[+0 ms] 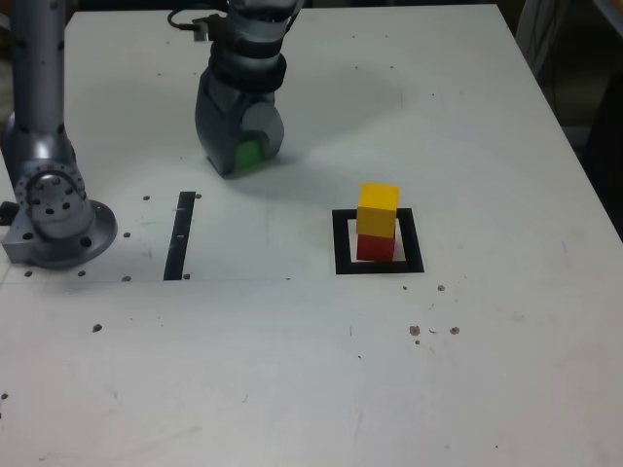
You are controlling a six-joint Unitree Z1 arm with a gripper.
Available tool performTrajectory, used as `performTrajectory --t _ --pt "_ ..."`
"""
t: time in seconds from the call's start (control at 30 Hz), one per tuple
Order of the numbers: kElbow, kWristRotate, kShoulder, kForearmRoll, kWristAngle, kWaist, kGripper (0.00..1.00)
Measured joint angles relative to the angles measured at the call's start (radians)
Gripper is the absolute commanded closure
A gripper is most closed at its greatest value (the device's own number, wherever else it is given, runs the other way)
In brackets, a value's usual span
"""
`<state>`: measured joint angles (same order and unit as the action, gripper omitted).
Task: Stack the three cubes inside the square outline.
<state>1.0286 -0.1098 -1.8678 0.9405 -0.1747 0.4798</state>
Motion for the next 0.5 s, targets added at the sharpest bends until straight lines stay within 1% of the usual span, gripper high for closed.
performTrajectory --t 0.1,0.17,0.23,0.37,0.43,0.5 --pt "0.021 0.025 0.012 0.014 0.003 -0.022 0.83" --pt "0.043 0.038 0.037 0.044 0.002 -0.043 0.84" --pt "0.095 0.079 0.083 0.109 -0.002 -0.086 0.85" --pt "0.227 0.176 0.187 0.237 -0.013 -0.207 0.87" --pt "0.290 0.200 0.211 0.300 -0.018 -0.263 0.88" --pt "0.357 0.215 0.211 0.366 -0.019 -0.328 0.89"
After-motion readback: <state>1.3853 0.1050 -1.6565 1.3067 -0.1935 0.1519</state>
